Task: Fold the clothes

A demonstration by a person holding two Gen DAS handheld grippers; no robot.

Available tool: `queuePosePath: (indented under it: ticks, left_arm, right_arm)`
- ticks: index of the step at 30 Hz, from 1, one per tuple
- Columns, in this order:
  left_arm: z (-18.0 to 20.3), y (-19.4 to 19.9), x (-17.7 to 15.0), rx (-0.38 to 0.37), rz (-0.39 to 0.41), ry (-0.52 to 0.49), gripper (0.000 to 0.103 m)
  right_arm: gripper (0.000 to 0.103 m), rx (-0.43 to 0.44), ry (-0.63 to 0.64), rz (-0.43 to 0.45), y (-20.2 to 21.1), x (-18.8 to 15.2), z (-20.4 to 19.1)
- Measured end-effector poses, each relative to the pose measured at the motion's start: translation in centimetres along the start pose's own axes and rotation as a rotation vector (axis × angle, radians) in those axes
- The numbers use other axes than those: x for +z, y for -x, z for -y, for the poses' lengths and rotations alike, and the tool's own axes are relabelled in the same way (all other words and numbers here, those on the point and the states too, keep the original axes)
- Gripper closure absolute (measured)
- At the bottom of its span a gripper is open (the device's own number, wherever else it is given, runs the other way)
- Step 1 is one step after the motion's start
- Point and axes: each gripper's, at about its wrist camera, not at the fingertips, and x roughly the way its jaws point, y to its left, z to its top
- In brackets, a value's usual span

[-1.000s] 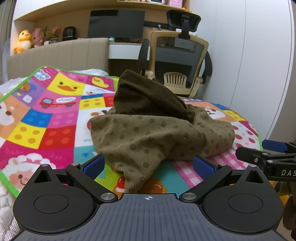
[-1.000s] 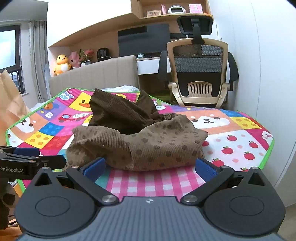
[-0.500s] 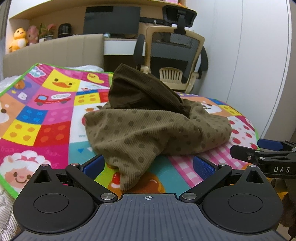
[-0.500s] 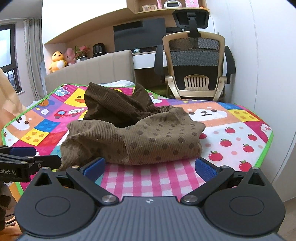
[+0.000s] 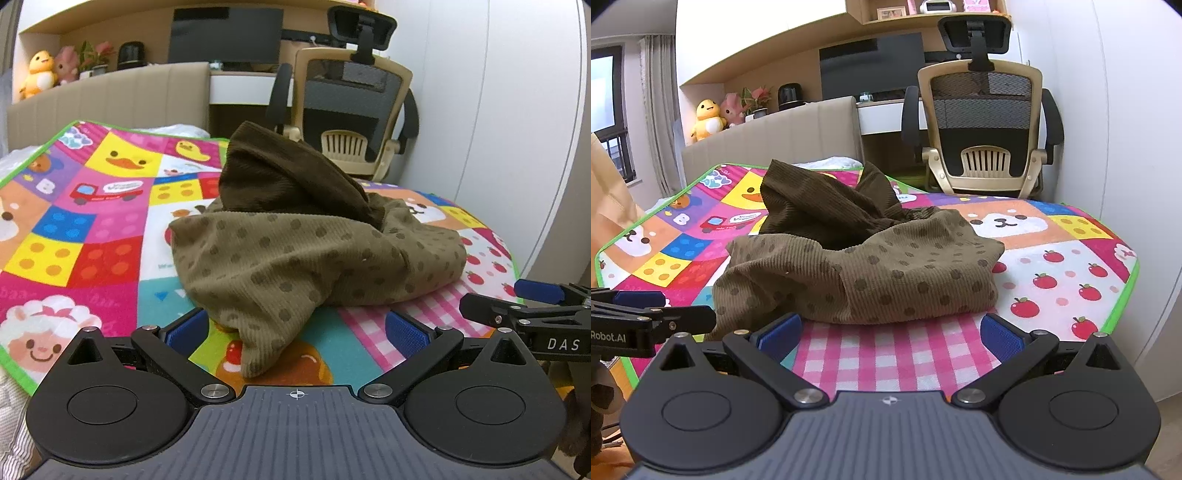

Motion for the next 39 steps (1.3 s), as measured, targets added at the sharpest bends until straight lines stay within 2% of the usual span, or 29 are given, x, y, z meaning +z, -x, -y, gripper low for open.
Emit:
queuePosePath:
  ticks: [39]
  left_arm:
    - [0.05, -0.10, -0.15, 0.009, -0.008, 0.000, 0.000]
  right_arm:
    - [0.000, -0.026, 0.008, -0.002, -0.19, -0.20, 0.16]
